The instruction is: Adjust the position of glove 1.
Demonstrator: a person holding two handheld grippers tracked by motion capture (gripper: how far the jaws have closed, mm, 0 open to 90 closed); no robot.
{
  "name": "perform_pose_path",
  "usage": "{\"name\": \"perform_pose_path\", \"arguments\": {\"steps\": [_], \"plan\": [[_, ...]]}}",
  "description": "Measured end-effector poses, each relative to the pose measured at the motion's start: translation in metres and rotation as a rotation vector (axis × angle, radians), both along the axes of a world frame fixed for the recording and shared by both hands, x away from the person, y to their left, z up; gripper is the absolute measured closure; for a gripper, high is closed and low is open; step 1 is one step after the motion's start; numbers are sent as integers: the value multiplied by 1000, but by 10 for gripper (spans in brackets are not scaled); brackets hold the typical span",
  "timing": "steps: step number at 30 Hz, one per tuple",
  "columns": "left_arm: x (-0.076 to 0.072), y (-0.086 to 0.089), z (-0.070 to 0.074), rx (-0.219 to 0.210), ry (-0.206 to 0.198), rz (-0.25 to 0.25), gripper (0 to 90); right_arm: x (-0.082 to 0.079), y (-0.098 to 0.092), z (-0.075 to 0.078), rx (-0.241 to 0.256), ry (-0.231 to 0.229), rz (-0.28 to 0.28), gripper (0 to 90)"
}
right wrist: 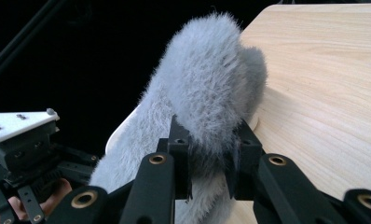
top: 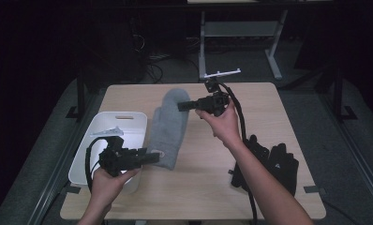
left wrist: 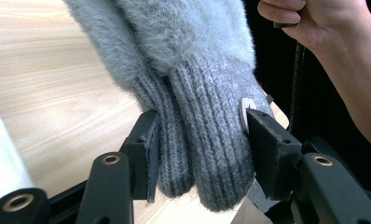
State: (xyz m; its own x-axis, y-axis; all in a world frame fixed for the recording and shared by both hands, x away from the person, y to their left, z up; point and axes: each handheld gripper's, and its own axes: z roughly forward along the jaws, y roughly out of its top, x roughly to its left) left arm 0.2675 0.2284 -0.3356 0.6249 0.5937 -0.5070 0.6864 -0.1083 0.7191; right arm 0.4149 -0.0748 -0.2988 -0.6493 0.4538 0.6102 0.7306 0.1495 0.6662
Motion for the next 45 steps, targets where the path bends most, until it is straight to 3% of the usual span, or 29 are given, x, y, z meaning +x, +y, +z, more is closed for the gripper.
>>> {"name": "perform_pose_path", "arguments": {"steps": [26,45], "plan": [[-10,51,7,-7,-11,95,484,15,62,5,50,35,58,737],[-15,88,13,-9,-3,154,479,21,108,11,39,22,94,734]]}}
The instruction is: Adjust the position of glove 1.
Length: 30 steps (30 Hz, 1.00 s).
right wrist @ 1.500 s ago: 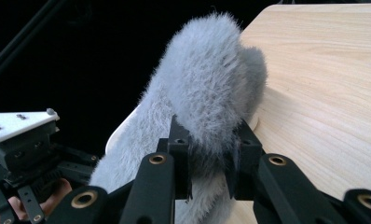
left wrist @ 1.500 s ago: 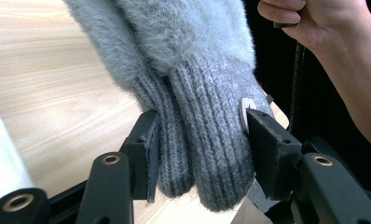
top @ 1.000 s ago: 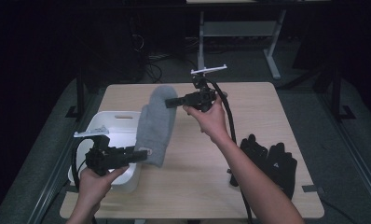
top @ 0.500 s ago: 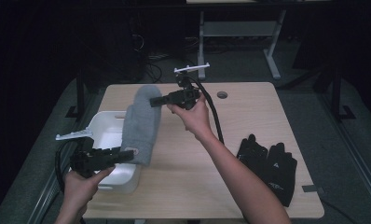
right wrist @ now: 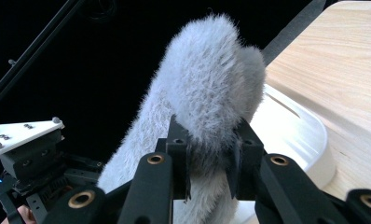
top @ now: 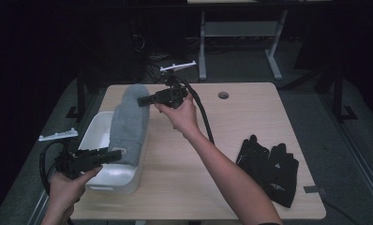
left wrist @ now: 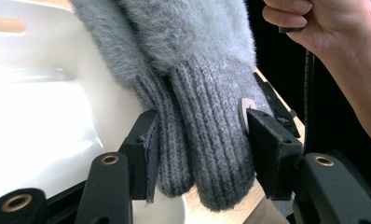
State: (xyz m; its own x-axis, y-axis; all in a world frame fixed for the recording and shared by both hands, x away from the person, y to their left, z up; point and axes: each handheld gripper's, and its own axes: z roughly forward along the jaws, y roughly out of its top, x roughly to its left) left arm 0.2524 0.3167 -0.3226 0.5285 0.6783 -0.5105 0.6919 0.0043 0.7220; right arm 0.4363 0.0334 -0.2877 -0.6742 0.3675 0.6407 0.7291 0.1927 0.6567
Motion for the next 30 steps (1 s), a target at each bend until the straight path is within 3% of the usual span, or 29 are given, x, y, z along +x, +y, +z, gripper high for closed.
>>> {"name": "perform_pose_path", "arguments": {"steps": [11,17,30], "plan": [[-1,20,-5,-9,25,20,479,4,23,-6,2,15,15,734],[0,32,-9,-31,57,25,477,6,35,-11,-1,19,26,734],[-2,55,-21,-15,99,56,470,8,62,-28,-17,59,46,734]]}}
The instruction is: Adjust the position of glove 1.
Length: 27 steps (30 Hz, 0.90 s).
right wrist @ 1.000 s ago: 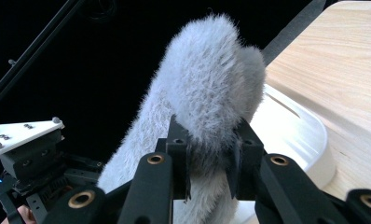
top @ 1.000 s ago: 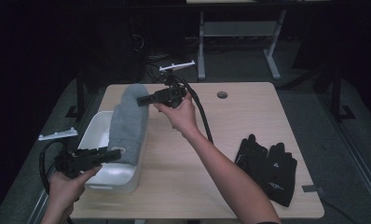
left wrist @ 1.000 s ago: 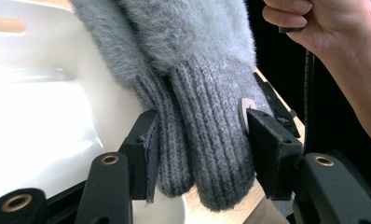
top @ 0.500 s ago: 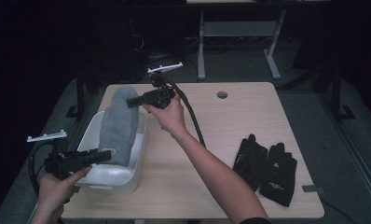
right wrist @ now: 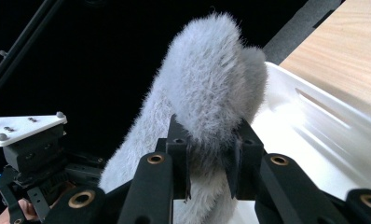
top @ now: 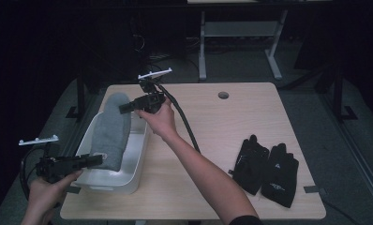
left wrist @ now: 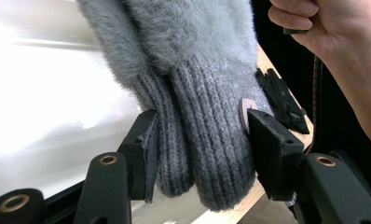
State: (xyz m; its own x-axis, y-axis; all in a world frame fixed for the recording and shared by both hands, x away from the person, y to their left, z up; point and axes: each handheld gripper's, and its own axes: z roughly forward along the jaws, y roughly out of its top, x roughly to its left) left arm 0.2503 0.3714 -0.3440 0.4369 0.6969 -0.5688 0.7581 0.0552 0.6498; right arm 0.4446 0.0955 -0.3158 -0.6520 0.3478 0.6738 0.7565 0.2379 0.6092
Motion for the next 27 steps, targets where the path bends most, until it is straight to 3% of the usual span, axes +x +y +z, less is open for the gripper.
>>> {"name": "perform_pose_path", "arguments": {"steps": [18,27], "plan": [[0,13,-28,19,72,16,462,3,22,-35,-43,49,21,734],[-1,14,-38,60,110,19,462,1,28,-51,-68,79,29,734]]}}
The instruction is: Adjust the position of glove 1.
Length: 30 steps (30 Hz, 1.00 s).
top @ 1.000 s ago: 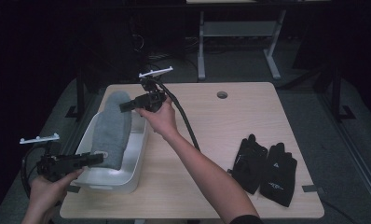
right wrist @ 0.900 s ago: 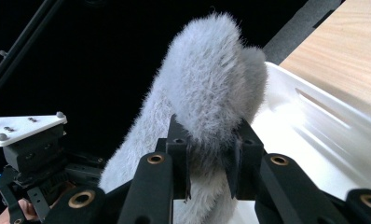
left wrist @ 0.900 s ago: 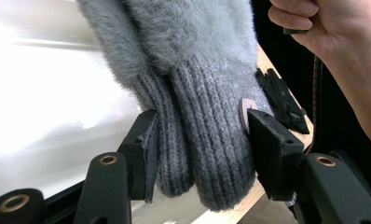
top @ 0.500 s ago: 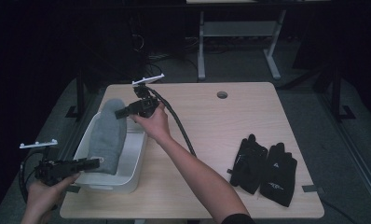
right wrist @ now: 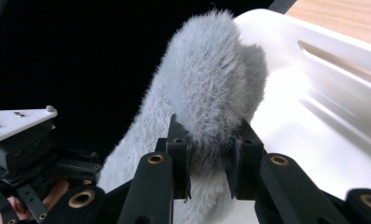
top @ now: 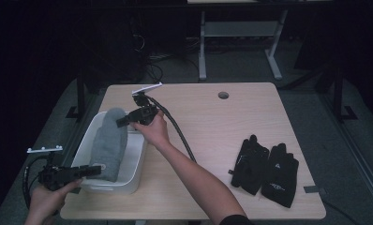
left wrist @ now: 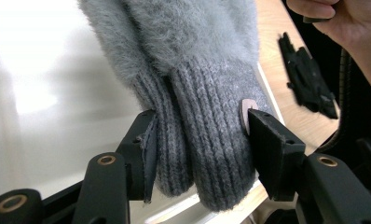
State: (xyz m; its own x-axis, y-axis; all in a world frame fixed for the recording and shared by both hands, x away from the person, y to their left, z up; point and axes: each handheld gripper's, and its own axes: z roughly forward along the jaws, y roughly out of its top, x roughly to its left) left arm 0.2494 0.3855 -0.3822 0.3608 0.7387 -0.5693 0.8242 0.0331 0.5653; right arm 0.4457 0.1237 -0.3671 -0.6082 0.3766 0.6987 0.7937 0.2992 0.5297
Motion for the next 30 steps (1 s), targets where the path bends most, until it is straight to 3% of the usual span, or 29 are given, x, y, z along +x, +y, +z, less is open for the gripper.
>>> {"name": "perform_pose_path", "arguments": {"steps": [13,17,18,20,22,24,30], "plan": [[0,-4,-6,47,27,-7,455,-1,1,-14,-25,11,2,735],[1,-5,-5,68,31,-4,411,-1,0,-17,-26,12,5,736],[-1,-5,-4,83,18,-2,400,0,0,-18,-26,11,8,736],[-3,-5,-1,65,-4,4,435,-1,0,-20,-24,21,17,738],[-4,-6,3,86,-24,13,423,-2,3,-22,-42,19,33,738],[-4,-6,5,80,-23,8,411,-4,7,-26,-74,6,45,738],[-3,-7,5,83,-42,13,403,-4,10,-29,-91,7,50,715]]}}
